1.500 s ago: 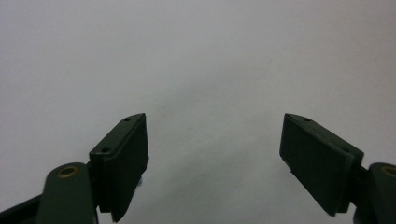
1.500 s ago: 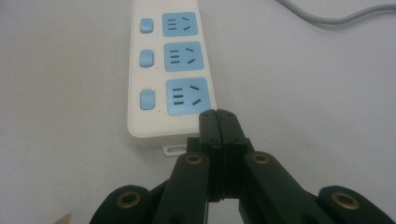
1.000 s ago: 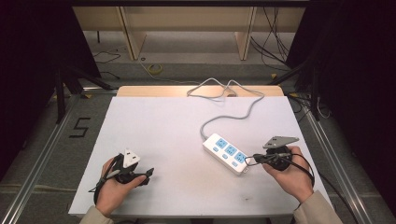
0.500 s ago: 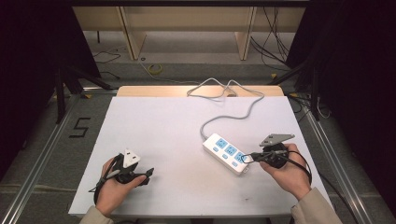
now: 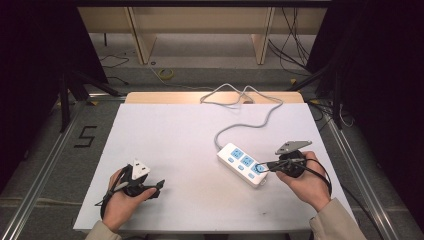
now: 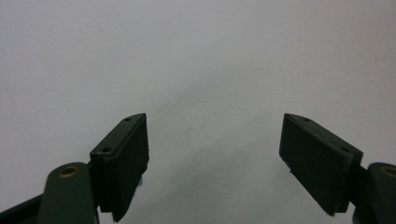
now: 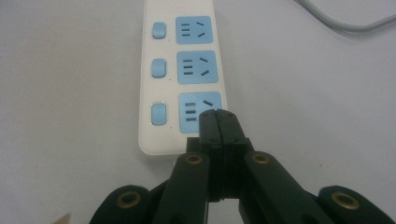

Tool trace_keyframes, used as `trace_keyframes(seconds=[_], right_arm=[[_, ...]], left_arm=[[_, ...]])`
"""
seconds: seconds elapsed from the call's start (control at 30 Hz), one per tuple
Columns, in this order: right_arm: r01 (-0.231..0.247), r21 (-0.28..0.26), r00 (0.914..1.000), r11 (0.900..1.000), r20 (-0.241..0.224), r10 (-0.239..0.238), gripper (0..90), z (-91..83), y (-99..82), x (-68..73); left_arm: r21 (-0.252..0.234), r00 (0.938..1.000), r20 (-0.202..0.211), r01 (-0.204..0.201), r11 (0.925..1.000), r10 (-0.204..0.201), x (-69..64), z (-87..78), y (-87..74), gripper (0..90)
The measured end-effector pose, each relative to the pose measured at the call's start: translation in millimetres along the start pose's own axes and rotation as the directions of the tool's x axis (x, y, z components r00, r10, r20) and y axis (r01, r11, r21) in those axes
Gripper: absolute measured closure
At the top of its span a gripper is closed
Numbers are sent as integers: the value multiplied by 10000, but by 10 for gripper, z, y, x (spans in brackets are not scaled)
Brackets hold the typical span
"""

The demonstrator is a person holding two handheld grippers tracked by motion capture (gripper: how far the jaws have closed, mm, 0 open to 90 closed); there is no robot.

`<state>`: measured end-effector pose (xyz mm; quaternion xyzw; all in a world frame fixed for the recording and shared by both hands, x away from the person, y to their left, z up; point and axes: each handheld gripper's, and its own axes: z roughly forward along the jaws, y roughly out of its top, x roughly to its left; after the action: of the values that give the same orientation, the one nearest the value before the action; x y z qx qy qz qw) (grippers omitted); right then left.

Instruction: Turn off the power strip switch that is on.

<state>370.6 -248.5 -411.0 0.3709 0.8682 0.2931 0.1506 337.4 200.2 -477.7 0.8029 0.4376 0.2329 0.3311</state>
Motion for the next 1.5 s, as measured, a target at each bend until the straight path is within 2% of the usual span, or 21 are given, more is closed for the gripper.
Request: trace_keyframes(seconds=[1.5], right_arm=[[234, 496, 9992, 9985, -337, -217, 900, 133, 170, 40]], left_arm=[[-2, 10000, -10, -5, 10000, 5, 8, -1, 7, 243]])
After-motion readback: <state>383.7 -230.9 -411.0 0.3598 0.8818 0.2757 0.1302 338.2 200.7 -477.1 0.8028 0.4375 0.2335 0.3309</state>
